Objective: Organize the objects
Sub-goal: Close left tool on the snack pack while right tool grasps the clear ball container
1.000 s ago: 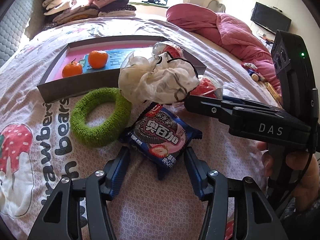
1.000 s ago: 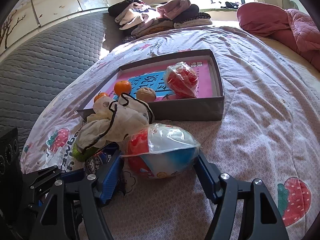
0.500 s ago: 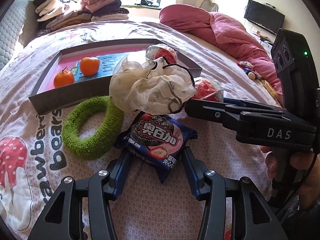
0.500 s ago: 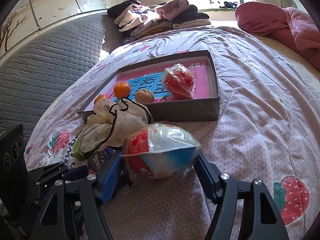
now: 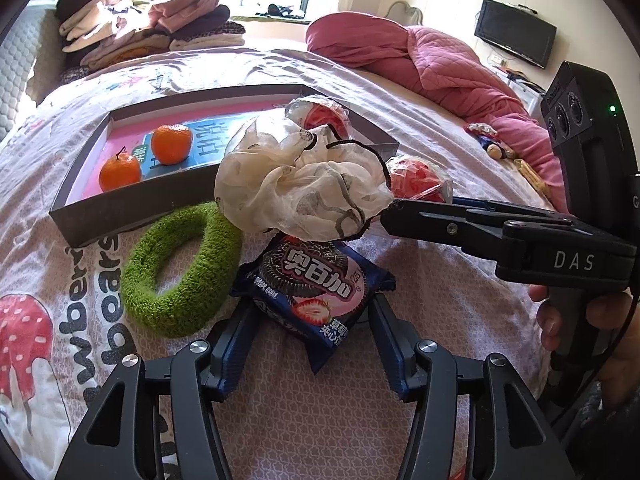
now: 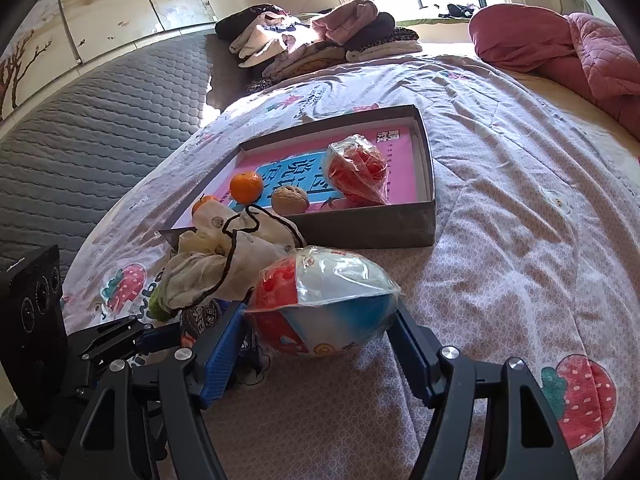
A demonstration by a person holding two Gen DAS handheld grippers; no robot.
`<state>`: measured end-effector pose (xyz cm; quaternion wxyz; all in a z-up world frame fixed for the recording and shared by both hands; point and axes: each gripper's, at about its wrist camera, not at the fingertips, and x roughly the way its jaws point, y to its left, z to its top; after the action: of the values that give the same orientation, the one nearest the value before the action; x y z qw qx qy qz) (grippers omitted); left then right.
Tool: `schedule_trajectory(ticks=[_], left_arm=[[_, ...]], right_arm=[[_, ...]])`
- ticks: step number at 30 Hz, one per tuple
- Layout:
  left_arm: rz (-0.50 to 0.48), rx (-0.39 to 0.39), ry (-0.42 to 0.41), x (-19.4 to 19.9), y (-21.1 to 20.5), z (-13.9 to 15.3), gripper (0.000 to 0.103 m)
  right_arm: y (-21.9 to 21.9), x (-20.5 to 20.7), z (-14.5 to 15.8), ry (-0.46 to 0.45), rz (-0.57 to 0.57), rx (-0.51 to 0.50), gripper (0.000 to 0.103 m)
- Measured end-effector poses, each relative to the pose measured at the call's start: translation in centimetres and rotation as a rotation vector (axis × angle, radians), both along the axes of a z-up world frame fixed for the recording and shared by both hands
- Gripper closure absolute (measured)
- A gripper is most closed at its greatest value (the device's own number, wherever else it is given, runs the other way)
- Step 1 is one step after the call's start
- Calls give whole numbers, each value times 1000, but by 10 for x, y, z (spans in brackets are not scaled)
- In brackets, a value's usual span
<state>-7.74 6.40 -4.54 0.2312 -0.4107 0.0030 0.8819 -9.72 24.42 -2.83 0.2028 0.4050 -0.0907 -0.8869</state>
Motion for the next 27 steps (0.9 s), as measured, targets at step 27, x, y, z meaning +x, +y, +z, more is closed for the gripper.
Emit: schedule_trajectory(ticks=[27], left_arm=[[21,-4,-7,-10,11,2,33]], right_arm=[[3,-1,4,3,-12,-26,33]])
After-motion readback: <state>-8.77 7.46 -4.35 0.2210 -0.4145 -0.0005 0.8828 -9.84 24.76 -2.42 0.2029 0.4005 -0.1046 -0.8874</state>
